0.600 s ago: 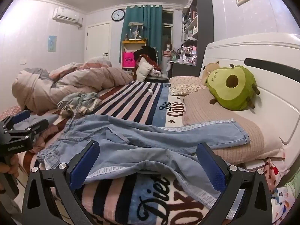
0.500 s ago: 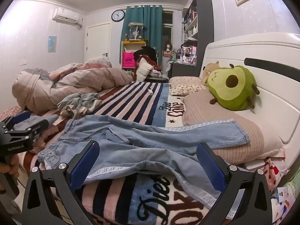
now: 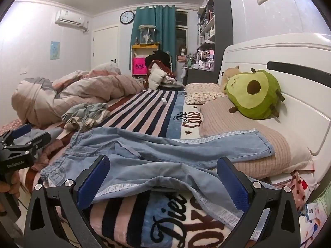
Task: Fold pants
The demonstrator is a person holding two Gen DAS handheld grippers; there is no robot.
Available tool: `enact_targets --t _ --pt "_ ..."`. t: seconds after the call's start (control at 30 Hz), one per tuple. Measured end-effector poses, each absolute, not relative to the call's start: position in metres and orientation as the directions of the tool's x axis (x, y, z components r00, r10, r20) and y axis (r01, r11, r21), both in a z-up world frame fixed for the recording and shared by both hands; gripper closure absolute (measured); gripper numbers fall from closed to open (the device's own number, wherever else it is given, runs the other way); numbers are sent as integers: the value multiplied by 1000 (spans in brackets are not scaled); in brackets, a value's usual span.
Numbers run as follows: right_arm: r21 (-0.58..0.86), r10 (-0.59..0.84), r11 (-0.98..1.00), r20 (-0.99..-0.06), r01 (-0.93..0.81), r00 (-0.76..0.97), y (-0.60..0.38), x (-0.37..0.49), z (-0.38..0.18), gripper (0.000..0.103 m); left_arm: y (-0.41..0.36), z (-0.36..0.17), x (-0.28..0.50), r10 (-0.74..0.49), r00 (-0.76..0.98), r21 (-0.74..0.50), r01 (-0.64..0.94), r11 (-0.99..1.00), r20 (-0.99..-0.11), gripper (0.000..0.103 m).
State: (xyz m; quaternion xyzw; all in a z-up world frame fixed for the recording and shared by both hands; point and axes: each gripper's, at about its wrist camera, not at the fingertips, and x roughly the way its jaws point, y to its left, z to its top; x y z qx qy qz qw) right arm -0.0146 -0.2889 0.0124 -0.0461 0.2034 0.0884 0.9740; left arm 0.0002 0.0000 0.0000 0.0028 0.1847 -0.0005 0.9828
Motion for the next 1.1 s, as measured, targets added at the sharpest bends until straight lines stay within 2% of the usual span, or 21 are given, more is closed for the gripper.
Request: enact_targets --t 1.1 --pt "-41 159 981 -402 -191 902 -290 -14 12 0 0 0 0 -4 931 -2 4 1000 -365 1"
